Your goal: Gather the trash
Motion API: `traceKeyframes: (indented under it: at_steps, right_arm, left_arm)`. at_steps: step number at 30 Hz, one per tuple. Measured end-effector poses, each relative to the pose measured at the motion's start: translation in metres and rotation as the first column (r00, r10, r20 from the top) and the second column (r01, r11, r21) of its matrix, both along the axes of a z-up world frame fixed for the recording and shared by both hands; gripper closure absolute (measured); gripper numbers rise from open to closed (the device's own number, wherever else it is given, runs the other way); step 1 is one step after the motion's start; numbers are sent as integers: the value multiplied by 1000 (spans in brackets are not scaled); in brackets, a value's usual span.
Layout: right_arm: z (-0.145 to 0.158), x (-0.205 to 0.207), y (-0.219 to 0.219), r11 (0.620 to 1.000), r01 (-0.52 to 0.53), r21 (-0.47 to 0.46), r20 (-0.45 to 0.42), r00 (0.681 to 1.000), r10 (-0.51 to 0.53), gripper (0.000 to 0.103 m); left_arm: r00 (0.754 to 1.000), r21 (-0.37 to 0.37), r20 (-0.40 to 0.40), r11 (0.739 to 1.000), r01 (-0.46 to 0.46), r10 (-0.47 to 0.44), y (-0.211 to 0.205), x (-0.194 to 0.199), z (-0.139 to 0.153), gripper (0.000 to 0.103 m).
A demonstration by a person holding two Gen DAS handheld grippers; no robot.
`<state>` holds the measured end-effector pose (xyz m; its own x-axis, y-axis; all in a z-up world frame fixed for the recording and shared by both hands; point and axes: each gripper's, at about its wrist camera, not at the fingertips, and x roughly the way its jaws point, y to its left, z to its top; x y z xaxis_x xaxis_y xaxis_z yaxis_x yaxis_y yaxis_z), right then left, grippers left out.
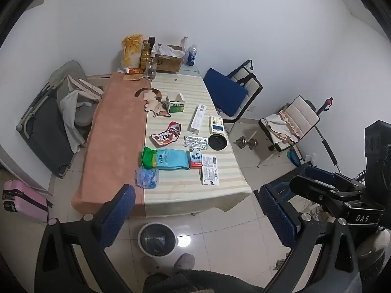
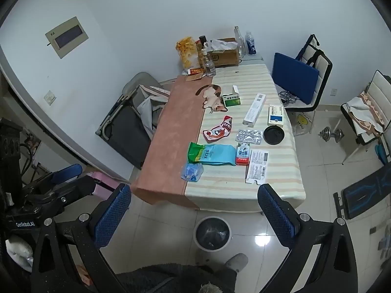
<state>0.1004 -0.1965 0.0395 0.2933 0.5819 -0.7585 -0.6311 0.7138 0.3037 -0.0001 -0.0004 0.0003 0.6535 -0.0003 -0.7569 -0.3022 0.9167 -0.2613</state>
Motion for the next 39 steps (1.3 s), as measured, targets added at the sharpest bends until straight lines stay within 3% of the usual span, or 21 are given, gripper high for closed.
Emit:
traceKeyframes:
  at_steps: [1,39]
  right_arm:
    - [0,0,1,1000,-1,-9,0,1000,1,0]
    - [1,0,2,999,-43,26,-20,999,44,0]
  left_arm:
    - [1000,-28,1,1000,-3,3,1,0,0,0]
    - [999,-38,27,999,25,-24,-2,5,1,0]
